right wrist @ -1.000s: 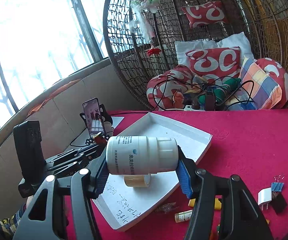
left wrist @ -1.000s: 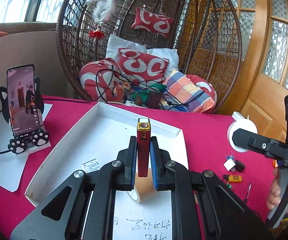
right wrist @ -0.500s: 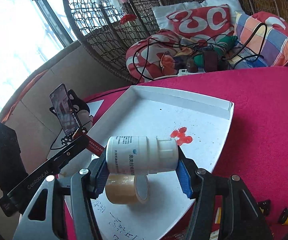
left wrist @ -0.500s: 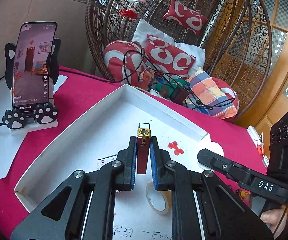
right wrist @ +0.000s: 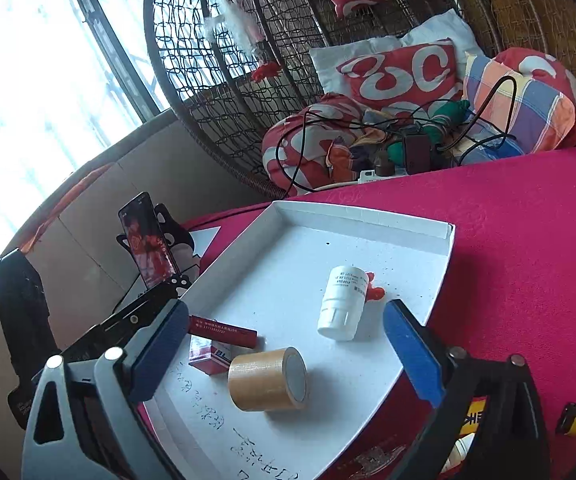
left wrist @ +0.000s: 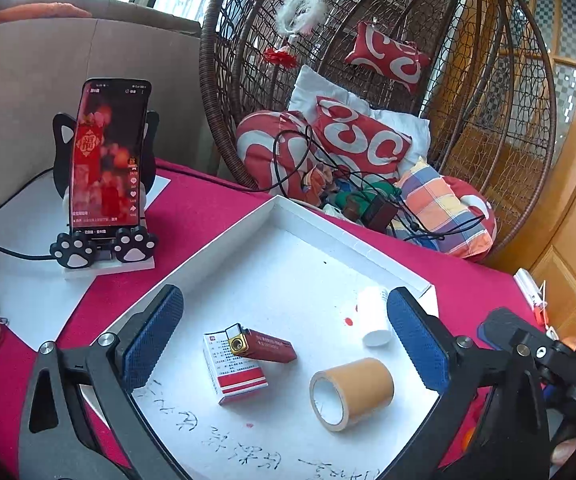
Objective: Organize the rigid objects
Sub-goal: 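Carry the red lighter and white pill bottle into the tray and release both, then grasp the small dropper bottle with the left tool while the right tool grasps the orange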
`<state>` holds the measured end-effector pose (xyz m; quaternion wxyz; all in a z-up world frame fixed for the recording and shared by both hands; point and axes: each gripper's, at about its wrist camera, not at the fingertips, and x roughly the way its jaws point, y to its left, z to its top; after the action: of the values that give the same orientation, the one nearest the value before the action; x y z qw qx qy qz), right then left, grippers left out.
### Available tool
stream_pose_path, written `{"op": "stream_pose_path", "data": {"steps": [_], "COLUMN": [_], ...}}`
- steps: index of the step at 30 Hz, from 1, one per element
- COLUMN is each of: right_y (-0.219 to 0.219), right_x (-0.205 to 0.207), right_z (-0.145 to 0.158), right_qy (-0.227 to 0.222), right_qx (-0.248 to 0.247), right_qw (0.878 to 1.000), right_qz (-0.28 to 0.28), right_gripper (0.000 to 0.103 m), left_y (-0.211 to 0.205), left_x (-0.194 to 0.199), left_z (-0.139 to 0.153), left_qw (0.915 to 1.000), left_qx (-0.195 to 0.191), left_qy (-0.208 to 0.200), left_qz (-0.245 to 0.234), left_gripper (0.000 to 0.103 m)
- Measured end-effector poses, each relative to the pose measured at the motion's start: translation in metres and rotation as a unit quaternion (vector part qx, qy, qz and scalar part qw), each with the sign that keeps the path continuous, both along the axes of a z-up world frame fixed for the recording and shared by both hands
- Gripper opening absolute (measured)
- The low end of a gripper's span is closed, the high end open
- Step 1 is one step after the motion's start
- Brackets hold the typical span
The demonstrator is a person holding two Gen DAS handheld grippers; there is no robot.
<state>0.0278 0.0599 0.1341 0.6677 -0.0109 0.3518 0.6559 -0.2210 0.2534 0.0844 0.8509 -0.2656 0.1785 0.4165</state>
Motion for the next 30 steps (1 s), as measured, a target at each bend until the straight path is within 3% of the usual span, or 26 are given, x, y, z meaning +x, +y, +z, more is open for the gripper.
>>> {"op": "stream_pose_path", "data": {"steps": [10, 17, 20, 23, 26, 30], "right_y": [-0.077, -0.159, -0.176, -0.189, -0.2, -0.217], "right_x": [0.016, 0.036, 0.051, 0.068, 0.081, 0.096], "right_z": [0.051, 0.104, 0.113, 0.103, 0.088, 0.067], "right_qy": [-0.011, -0.077, -0.085, -0.067, -0.069, -0.06], "right_qx": [0.13, 0.283, 0.263, 0.252, 0.226, 0.194], "right_qw": [0.99, 0.947, 0.946, 0.949, 0.952, 0.956], "right_qz": [-0.05, -0.129, -0.172, -0.18, -0.193, -0.21], "right_gripper": [0.103, 0.103, 0.103, 0.103, 0.103, 0.103], "left_y": [-0.034, -0.066, -0.084, -0.106, -0.127, -0.153], "left_x": [0.004, 0.012, 0.028, 0.052, 0.083, 0.115], "left_z": [0.018, 0.035, 0.036, 0.03, 0.015, -0.009], "left_qw": [0.9984, 0.992, 0.9858, 0.9743, 0.9595, 0.9401], "left_qx": [0.037, 0.074, 0.077, 0.066, 0.042, 0.054], "left_qy": [-0.017, -0.029, -0.029, -0.011, 0.035, 0.114], "left_qz": [-0.039, -0.098, -0.147, -0.215, -0.276, -0.316], "left_gripper": [0.103, 0.103, 0.103, 0.103, 0.103, 0.103]}}
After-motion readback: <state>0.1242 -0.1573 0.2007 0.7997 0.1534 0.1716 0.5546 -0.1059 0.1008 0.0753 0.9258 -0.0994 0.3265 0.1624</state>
